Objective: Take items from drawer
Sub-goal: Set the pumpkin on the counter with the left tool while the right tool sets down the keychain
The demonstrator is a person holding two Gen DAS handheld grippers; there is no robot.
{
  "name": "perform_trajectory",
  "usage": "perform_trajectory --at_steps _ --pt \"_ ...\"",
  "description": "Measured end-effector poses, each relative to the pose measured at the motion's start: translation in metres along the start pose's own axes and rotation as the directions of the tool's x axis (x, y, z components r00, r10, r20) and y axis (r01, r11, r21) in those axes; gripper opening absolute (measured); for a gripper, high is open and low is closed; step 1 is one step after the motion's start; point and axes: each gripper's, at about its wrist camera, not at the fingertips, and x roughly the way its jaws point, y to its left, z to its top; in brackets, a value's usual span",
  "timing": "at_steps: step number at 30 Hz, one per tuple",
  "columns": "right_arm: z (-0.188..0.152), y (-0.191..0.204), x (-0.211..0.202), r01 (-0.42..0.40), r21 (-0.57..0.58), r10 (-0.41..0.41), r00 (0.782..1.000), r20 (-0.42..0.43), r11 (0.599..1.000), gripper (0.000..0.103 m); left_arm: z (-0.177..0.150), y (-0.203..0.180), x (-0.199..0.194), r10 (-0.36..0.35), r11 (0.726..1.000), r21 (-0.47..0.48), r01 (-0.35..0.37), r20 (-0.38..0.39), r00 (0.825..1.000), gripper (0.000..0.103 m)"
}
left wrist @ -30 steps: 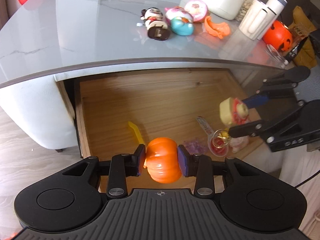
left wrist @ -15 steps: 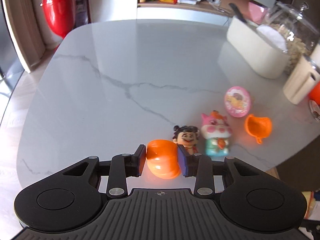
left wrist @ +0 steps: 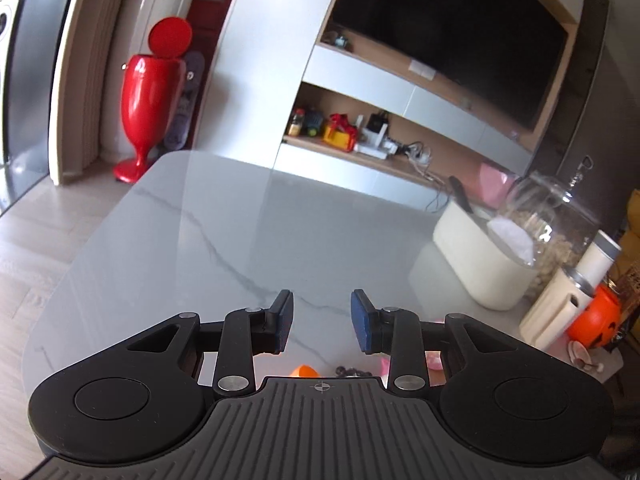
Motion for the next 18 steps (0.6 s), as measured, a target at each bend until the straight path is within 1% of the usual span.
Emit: perform_trajectory --at_steps 1,3,5,6,7,8,9,10,13,15,16,18 --pt "0.011 -0.003 -0.004 -0.005 0.009 0.004 1.0 0.019 1.0 0.046 -0.01 -0.001 -0.009 -0.023 0.999 0.024 0.023 -0.005 1.0 0.035" --pt "0.033 -0.008 -0.011 0.001 0.017 -0.002 0.998 0.056 1.0 0.046 -0.034 -0.002 -0.015 -0.053 0.996 0.071 0.055 -0.029 0.998 0.035" --pt "0.057 -0.014 -0.011 0.038 0.021 -0.04 0.995 0.088 0.999 0.046 -0.063 -0.005 -0.007 -0.071 0.991 0.104 0.078 -0.075 0.995 0.035" --pt "0.066 -0.018 -0.008 0.056 0.03 -0.059 0.994 0.093 0.998 0.046 -0.076 -0.003 -0.001 -0.079 0.99 0.109 0.091 -0.111 0.991 0.035" --pt "0.076 -0.024 -0.003 0.075 0.046 -0.079 0.993 0.089 0.996 0.046 -0.085 -0.002 0.009 -0.081 0.989 0.108 0.1 -0.166 0.983 0.035" --pt "0.083 -0.03 0.005 0.094 0.063 -0.099 0.992 0.084 0.994 0.046 -0.09 -0.003 0.021 -0.084 0.989 0.102 0.111 -0.234 0.969 0.035" --pt "0.088 -0.034 0.012 0.115 0.075 -0.121 0.99 0.075 0.991 0.046 -0.094 -0.003 0.026 -0.1 0.986 0.1 0.133 -0.282 0.954 0.034" --pt "0.092 -0.041 0.022 0.146 0.089 -0.152 0.987 0.059 0.985 0.046 -0.1 -0.003 0.024 -0.121 0.982 0.101 0.159 -0.313 0.942 0.034" --pt "0.096 -0.058 0.051 0.197 0.14 -0.199 0.98 0.006 0.97 0.046 -0.111 -0.006 0.023 -0.12 0.972 0.146 0.183 -0.359 0.926 0.034" --pt "0.095 -0.067 0.067 0.214 0.169 -0.215 0.977 -0.013 0.962 0.046 -0.119 -0.007 0.022 -0.099 0.966 0.186 0.18 -0.376 0.921 0.034" --pt "0.094 -0.073 0.075 0.219 0.192 -0.218 0.976 -0.029 0.957 0.047 -0.123 -0.008 0.023 -0.089 0.963 0.201 0.178 -0.387 0.918 0.034" --pt "0.093 -0.083 0.081 0.211 0.252 -0.206 0.977 -0.046 0.944 0.053 -0.13 -0.007 0.023 -0.066 0.958 0.23 0.173 -0.409 0.91 0.034"
